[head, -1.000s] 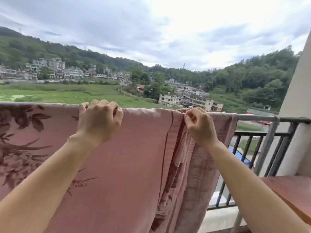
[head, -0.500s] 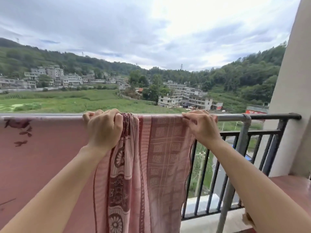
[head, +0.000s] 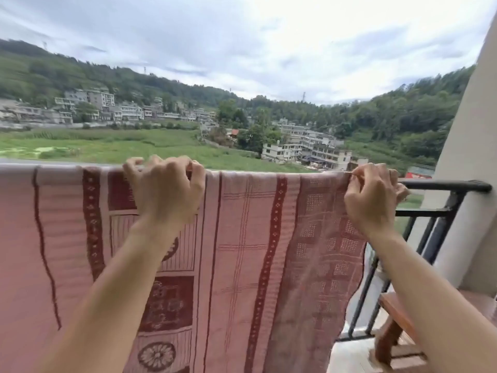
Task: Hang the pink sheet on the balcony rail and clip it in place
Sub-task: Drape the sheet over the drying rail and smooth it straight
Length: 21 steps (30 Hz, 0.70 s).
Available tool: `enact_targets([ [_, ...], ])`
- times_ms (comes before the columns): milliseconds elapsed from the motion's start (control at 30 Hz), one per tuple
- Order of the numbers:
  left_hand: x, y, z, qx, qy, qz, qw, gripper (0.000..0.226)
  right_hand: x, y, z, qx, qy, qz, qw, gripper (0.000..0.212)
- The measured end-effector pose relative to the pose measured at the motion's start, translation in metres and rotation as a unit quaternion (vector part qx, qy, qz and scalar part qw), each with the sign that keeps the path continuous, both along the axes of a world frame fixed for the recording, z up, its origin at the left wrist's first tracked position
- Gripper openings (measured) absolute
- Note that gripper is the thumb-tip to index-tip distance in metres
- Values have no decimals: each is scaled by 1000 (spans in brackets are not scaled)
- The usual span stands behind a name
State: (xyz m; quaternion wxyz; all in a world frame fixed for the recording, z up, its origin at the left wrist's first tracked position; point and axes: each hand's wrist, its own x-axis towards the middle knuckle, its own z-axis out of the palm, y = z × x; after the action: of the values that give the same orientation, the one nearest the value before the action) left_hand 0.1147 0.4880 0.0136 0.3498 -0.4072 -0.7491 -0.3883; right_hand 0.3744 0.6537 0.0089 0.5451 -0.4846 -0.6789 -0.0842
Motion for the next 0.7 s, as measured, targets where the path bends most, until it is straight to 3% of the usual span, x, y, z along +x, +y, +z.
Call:
enact_targets([
  [67,42,27,-2,-50,30,-58,997,40,7,10,1,-21,88,115,989,10],
  [133,72,47,-3,-82,52,-92,991,37,18,24,9,-79,225,241,941,19],
  [200,90,63,-3,-96,72,-109,987,36,34,39,14,-150,299,293,896,26],
  [367,140,101,2,-128,109,-131,977,38,59,81,6,-330,244,452,792,31],
  [433,162,118,4,-135,105,-141,975,40,60,100,4,-361,206,514,750,29],
  [600,193,149,3,-111,99,-88,985,36,57,135,5,-434,155,667,585,40],
  [700,205,157,-7,-64,57,-91,992,31,62,157,5,-449,73,715,531,44],
])
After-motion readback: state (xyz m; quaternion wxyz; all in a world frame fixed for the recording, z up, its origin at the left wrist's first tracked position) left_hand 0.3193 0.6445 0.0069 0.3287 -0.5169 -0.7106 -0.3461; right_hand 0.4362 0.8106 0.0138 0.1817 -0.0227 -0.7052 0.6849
